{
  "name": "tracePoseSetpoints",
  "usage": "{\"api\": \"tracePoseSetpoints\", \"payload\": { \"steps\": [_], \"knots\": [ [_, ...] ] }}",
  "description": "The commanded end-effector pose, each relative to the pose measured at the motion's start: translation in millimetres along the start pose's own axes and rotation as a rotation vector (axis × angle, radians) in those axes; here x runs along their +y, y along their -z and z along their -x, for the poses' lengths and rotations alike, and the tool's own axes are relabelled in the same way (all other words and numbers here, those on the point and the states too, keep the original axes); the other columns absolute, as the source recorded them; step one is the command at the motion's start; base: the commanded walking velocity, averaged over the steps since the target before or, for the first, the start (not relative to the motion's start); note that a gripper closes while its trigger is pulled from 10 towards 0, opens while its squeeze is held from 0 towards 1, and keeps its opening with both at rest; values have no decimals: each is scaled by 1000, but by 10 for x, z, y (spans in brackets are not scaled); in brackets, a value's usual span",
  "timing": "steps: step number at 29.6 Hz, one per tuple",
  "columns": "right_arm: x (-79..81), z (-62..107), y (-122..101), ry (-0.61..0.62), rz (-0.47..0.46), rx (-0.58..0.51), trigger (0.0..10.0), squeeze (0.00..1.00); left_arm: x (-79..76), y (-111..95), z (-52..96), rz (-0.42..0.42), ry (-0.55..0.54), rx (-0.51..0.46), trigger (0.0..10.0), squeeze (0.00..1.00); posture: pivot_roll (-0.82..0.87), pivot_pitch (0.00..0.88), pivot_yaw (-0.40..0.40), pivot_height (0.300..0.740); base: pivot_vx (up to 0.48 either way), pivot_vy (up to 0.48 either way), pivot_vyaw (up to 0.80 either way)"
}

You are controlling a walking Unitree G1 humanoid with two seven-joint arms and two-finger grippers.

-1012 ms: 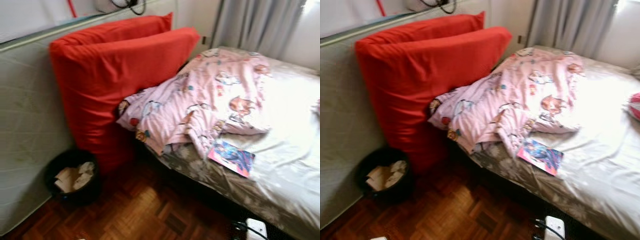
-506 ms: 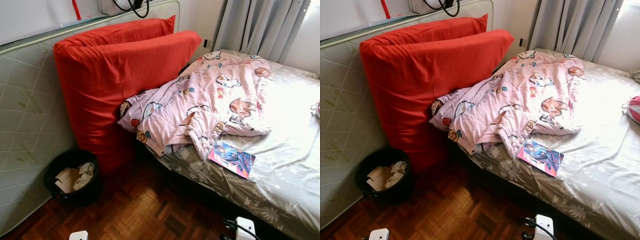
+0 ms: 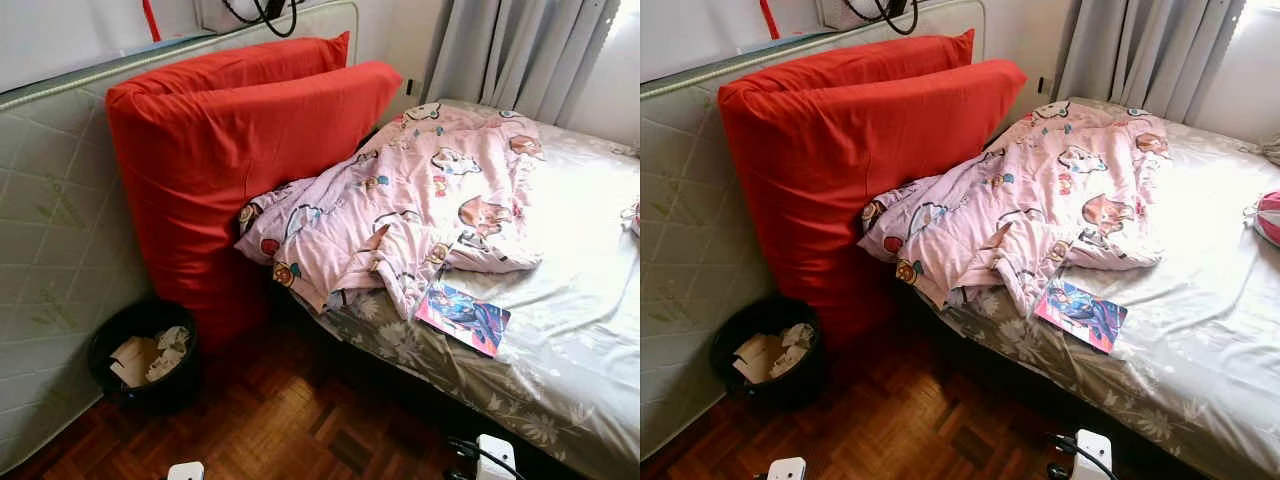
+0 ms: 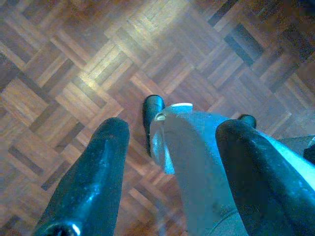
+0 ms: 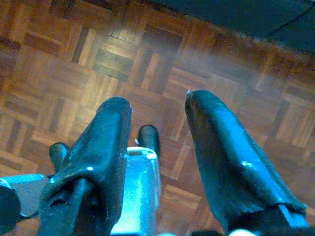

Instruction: Clean up the room

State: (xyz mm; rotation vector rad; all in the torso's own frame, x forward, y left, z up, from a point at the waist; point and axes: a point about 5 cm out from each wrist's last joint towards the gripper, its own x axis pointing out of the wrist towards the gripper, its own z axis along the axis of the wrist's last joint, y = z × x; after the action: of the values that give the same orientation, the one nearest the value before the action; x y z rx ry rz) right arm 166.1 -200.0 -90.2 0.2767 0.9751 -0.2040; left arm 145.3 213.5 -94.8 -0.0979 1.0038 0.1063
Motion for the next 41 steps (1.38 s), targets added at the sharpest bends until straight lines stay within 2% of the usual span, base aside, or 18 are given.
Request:
{"api": "tracePoseSetpoints", "payload": {
  "steps": [1,6,14,25,33,36,41],
  "knots": [
    [-28,6,19,10,-11,9,10000,0,48,-35,0,-2,-9,-2,10000,0,86,0,-30,740,0,0,-750],
    [-27,5,9,11,0,2,10000,0,111,-53,9,-6,-15,-7,10000,0,90,0,-29,740,0,0,0],
    [-24,5,8,6,-2,-1,10000,0,120,-27,19,-11,-13,-10,10000,0,92,0,-27,740,0,0,0],
    [-36,6,8,11,6,5,10000,0,125,-26,22,-17,-8,-13,10000,0,91,0,-28,740,283,0,0],
    [-43,7,11,13,-2,6,10000,0,-88,288,65,-15,19,26,10000,0,88,0,-27,740,300,0,0],
    [-43,8,14,12,-11,8,10000,0,-28,440,123,-15,15,48,10000,0,89,0,-30,740,307,0,0],
    [-48,8,19,15,-7,14,10000,0,107,525,180,-11,0,59,10000,0,88,0,-30,740,310,0,-605]
  ]
}}
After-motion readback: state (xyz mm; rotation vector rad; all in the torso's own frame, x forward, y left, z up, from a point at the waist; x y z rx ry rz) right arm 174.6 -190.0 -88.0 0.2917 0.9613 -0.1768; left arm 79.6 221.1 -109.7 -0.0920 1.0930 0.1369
